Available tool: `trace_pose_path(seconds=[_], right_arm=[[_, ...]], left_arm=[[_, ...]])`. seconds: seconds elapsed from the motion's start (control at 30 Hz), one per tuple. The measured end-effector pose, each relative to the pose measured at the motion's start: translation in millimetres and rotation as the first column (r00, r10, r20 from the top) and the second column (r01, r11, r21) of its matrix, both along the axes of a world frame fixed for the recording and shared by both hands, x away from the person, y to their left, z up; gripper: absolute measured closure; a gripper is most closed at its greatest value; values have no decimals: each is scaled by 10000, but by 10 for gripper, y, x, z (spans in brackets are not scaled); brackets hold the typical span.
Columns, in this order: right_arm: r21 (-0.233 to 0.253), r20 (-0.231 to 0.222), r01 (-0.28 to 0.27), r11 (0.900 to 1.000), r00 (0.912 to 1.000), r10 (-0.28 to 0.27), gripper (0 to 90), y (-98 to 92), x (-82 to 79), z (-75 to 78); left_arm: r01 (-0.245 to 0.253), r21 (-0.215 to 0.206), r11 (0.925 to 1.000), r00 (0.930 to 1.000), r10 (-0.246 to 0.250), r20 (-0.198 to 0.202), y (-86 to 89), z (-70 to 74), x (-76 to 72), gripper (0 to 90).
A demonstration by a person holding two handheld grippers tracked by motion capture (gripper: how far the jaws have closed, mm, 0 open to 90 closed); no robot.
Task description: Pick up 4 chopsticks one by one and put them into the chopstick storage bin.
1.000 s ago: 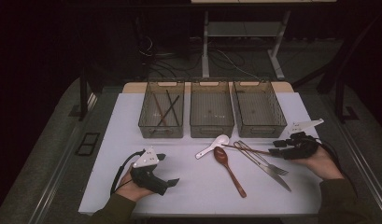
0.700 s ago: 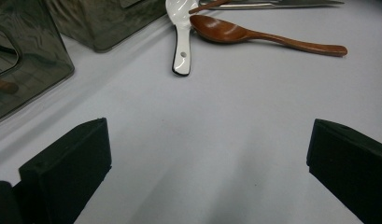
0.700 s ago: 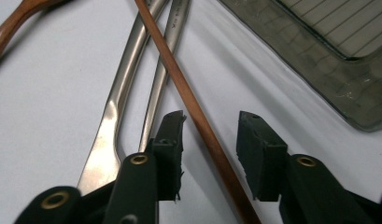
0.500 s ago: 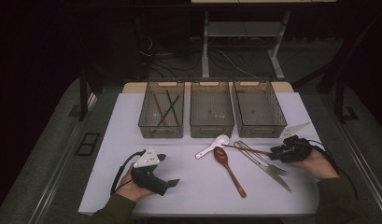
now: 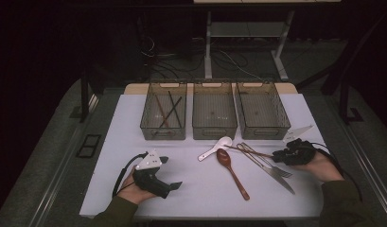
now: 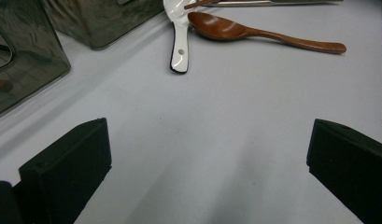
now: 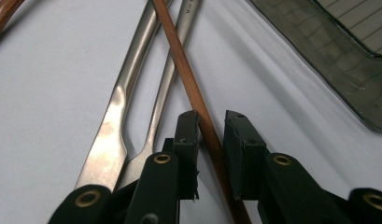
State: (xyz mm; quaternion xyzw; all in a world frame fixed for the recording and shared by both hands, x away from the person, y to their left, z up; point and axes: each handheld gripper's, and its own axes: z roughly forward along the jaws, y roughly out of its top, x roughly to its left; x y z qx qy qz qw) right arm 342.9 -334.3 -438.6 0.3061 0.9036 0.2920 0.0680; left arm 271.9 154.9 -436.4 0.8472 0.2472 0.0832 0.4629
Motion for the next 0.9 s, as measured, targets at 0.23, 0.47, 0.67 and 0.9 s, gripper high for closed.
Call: trace_pose_path(seconds=[0.23, 0.47, 0.67, 0.9], right_arm=[[96, -194, -374, 9993, 9991, 376, 777, 3, -26, 5], [210, -395, -790, 9967, 9960, 798, 815, 27, -59, 10], [90, -482, -1033, 9946, 9934, 1036, 832, 65, -74, 29], [196, -176, -991, 9949, 9949, 995, 834, 53, -88, 95]], left_arm=[[14, -9, 10000, 10000, -14, -6, 0, 2, -2, 0], [50, -32, 10000, 10000, -50, -2, -3, 1, -5, 0], [66, -44, 10000, 10000, -66, -25, -5, 0, -6, 0], [83, -33, 10000, 10000, -83, -45, -6, -1, -6, 0]])
